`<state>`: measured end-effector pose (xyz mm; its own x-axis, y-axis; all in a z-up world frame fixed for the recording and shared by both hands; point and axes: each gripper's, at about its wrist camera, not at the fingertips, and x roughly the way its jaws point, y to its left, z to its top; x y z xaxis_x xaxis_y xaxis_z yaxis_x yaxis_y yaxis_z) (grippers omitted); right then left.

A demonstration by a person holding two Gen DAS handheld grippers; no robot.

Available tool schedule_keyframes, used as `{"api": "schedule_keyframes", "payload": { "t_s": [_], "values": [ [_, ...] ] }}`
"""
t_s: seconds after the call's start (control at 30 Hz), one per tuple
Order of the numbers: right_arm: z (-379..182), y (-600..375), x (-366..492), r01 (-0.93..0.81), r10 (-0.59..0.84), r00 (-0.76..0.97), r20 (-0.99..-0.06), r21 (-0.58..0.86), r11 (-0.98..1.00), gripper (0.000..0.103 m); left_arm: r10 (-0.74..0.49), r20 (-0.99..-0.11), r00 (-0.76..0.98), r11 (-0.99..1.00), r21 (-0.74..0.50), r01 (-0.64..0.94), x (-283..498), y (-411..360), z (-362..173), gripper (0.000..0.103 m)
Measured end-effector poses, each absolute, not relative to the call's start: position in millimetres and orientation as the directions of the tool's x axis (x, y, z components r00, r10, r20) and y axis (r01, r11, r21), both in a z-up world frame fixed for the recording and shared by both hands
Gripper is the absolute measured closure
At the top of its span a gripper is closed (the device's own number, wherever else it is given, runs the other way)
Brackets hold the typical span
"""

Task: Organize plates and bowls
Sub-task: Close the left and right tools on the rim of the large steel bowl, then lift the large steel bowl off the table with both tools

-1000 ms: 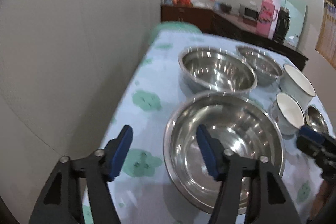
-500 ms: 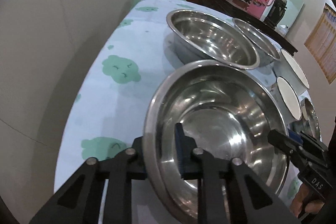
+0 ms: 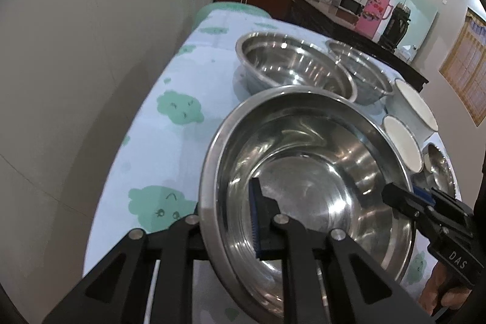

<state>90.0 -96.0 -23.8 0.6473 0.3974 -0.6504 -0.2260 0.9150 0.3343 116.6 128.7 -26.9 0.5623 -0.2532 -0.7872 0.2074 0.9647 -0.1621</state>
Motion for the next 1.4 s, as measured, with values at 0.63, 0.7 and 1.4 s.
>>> {"api": "schedule_keyframes", "payload": {
  "t_s": [0.63,0.7,1.4],
  "values": [
    [25.5,-126.4,183.0,-0.097,0.243,0.829,-0.504,0.298,0.950,0.080,-0.240,-0.679,0.694,0.971,-0.152,0.187,237.4,83.0,22.3,0.091],
    [15.6,-127.6,201.2,-0.073,0.229,0.823,-0.521,0.302,0.951,0.080,-0.229,-0.693,0.684,0.973,-0.153,0.170,256.4,79.4,16.2,0.091],
    [-21.7,-119.1,232.2,-0.025,0.176,0.755,-0.631,0.241,0.970,0.080,0.015,-0.738,0.674,0.991,0.101,0.088,267.4,54.4,-26.4,0.088]
  ]
}}
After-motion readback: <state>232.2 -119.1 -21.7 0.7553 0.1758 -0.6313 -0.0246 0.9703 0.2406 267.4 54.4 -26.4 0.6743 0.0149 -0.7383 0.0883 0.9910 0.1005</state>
